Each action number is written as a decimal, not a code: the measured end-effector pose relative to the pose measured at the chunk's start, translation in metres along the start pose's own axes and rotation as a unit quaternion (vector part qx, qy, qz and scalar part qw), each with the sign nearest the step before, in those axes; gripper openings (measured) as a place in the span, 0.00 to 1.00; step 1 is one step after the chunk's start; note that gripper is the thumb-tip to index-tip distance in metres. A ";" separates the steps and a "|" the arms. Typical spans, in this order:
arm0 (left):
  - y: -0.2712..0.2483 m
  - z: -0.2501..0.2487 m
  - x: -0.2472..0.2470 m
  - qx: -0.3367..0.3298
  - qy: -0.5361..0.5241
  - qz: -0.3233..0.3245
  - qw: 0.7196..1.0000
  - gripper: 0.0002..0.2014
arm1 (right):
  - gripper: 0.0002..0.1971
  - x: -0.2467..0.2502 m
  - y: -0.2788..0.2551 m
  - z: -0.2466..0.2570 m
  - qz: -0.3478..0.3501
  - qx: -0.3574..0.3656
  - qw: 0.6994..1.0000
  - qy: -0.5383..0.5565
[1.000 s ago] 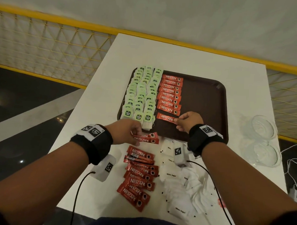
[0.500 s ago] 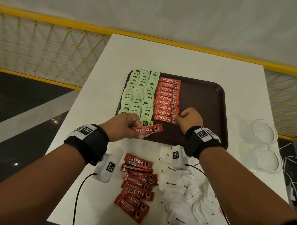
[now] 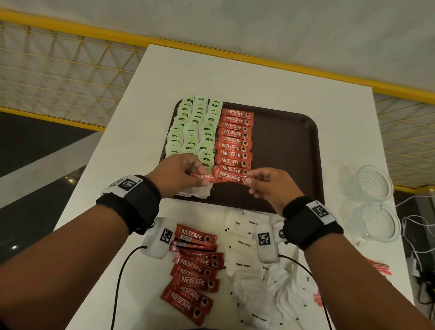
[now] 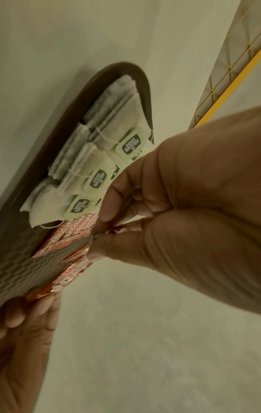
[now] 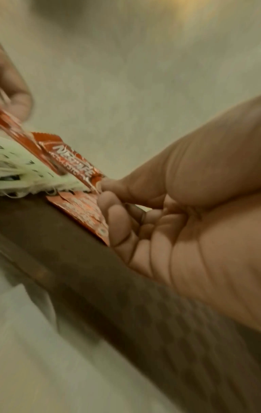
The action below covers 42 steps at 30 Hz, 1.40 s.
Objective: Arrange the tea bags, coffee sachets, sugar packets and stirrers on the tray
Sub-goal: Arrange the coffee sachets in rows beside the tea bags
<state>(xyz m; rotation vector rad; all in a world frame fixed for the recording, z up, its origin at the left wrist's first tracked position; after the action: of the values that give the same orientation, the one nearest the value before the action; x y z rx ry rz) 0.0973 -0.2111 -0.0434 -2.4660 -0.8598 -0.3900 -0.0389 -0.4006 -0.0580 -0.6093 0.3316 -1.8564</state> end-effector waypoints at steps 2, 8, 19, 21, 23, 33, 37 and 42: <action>-0.001 0.007 0.010 0.010 -0.001 -0.029 1.000 0.11 | 0.07 0.008 0.001 -0.015 -0.012 -0.045 0.999 0.011; -0.008 0.017 0.031 0.027 -0.060 -0.085 0.994 0.15 | 0.08 0.003 0.017 -0.031 -0.044 -0.119 0.991 -0.037; -0.020 0.015 0.029 0.027 -0.104 -0.066 0.992 0.16 | 0.17 0.008 0.027 -0.020 -0.146 -0.134 0.969 -0.146; -0.021 0.014 0.023 0.027 -0.109 -0.050 0.992 0.16 | 0.15 0.011 0.021 -0.005 -0.181 -0.078 0.959 -0.202; -0.022 0.010 0.015 0.026 -0.114 -0.033 0.993 0.17 | 0.16 0.004 0.014 0.017 -0.169 0.004 0.958 -0.230; -0.021 -0.006 -0.006 0.026 -0.172 -0.004 0.985 0.11 | 0.08 -0.026 -0.011 0.027 0.020 0.033 0.999 0.017; -0.023 -0.003 -0.014 0.033 -0.163 0.033 0.985 0.11 | 0.08 -0.018 -0.016 0.009 0.012 -0.001 0.998 0.057; -0.030 0.009 0.000 0.038 -0.121 0.013 0.992 0.07 | 0.07 0.003 -0.010 -0.018 -0.037 -0.064 0.997 0.016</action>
<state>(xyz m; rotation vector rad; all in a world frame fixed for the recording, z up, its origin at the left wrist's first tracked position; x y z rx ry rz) 0.0788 -0.1864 -0.0403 -2.4827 -0.9192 -0.0477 -0.0575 -0.4003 -0.0667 -0.6876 0.4578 -1.9276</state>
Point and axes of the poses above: each hand's wrist, its own y-axis towards the middle knuckle, its own x-axis out of the back of the hand, z = x × y, the point moved 7 cm from there along y, towards the middle knuckle, and after that the axes turned 5 degrees about -y, right-handed, at the moved point
